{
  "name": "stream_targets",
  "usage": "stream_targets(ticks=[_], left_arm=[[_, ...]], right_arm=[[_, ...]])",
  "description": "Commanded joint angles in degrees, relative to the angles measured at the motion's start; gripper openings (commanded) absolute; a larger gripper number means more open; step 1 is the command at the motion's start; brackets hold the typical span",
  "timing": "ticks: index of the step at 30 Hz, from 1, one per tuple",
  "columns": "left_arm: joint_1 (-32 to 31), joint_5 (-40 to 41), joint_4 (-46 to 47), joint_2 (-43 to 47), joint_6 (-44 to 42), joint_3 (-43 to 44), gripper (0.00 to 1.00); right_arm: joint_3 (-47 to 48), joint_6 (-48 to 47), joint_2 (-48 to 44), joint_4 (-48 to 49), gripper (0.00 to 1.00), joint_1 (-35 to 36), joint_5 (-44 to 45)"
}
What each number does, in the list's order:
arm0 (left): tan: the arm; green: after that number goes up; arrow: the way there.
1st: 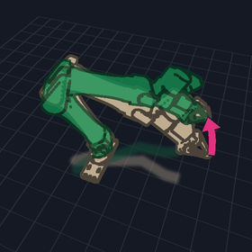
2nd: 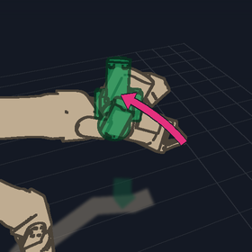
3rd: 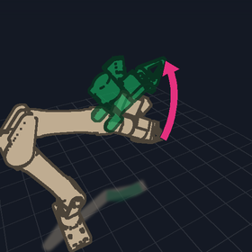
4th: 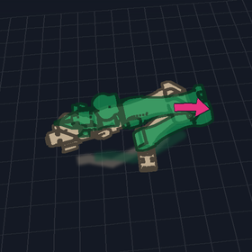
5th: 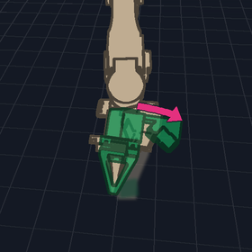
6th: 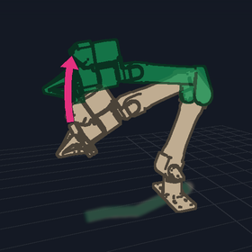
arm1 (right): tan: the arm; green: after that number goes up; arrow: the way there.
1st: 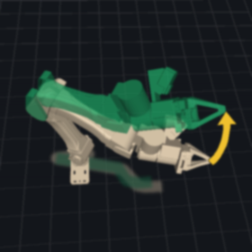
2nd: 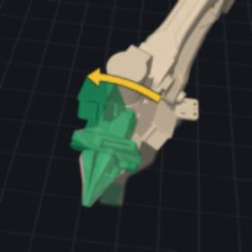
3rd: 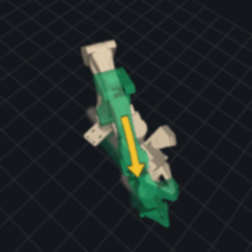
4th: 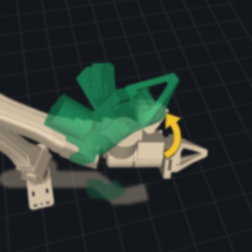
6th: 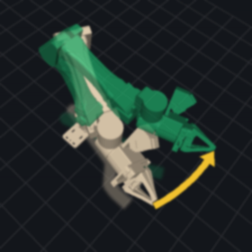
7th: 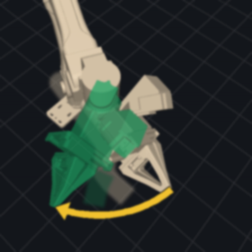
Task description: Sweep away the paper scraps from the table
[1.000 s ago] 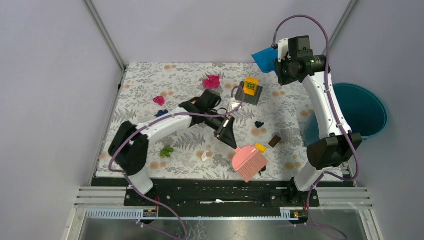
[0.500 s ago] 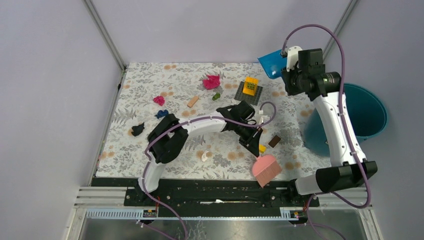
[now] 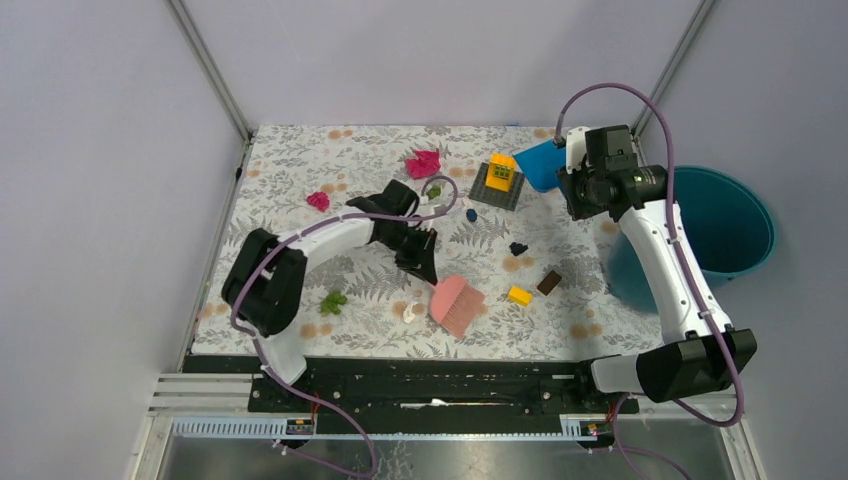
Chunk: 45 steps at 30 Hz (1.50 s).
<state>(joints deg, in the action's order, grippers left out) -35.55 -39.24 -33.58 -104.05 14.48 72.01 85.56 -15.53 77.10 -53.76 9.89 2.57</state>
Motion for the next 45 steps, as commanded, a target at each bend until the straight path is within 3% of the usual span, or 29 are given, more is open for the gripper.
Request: stream_targets(ticks=[1, 7, 20, 21, 22, 23, 24, 25, 28, 33, 39, 45], left_arm=[[3.98, 9.28, -4.50, 7.48, -7.12, -4.97, 0.00], [8.45, 13.27, -7.43, 12.32, -9.84, 0.61, 0.00], [8.48, 25.24, -9.18, 3.20, -17.08, 28.44, 0.00], [8.48, 25.25, -8.63, 2.91, -17.11, 29.28, 0.00], [8.51, 24.96, -8.27, 2.69, -17.12, 29.97, 0.00], [8.48, 24.63, -8.11, 2.52, -17.12, 30.75, 0.00], [8.48, 24.55, -8.15, 2.39, -17.12, 31.28, 0.00], [8.52, 24.67, -8.15, 2.44, -17.12, 31.50, 0.00], [8.48, 25.12, -8.14, 2.97, -17.69, 31.49, 0.00], [8.59, 25.35, -8.14, 4.85, -17.55, 29.98, 0.00], [8.61, 27.13, -8.51, 4.42, -19.05, 31.00, 0.00], [8.58, 28.87, -8.69, -1.35, -20.45, 37.93, 0.00]], right_arm=[[-1.19, 0.42, -0.19, 0.49, 0.00, 2.02, 0.96], [0.65, 0.42, 4.59, 0.49, 0.00, 5.13, 0.96], [1.40, 0.42, 8.41, 0.49, 0.00, 5.01, 0.96], [1.12, 7.97, 8.23, 0.49, 0.00, 4.99, 0.96], [0.78, -34.12, 8.04, 0.49, 0.00, 4.96, -0.80], [0.37, -38.51, 7.77, 27.13, 0.00, 4.96, -1.50], [-0.20, -38.31, 7.53, -22.50, 0.11, 4.96, -2.97], [-1.02, -37.56, 7.29, -28.65, 0.00, 4.94, -4.59], [-6.60, -36.76, 6.12, -27.21, 0.00, 5.20, -8.05], [-15.81, -36.49, 3.71, -20.38, 0.00, 6.84, -2.86], [-10.92, -33.70, 5.03, -21.68, 0.00, 6.72, -2.89], [-6.82, -37.18, 6.51, -23.95, 0.00, 5.04, 3.96]])
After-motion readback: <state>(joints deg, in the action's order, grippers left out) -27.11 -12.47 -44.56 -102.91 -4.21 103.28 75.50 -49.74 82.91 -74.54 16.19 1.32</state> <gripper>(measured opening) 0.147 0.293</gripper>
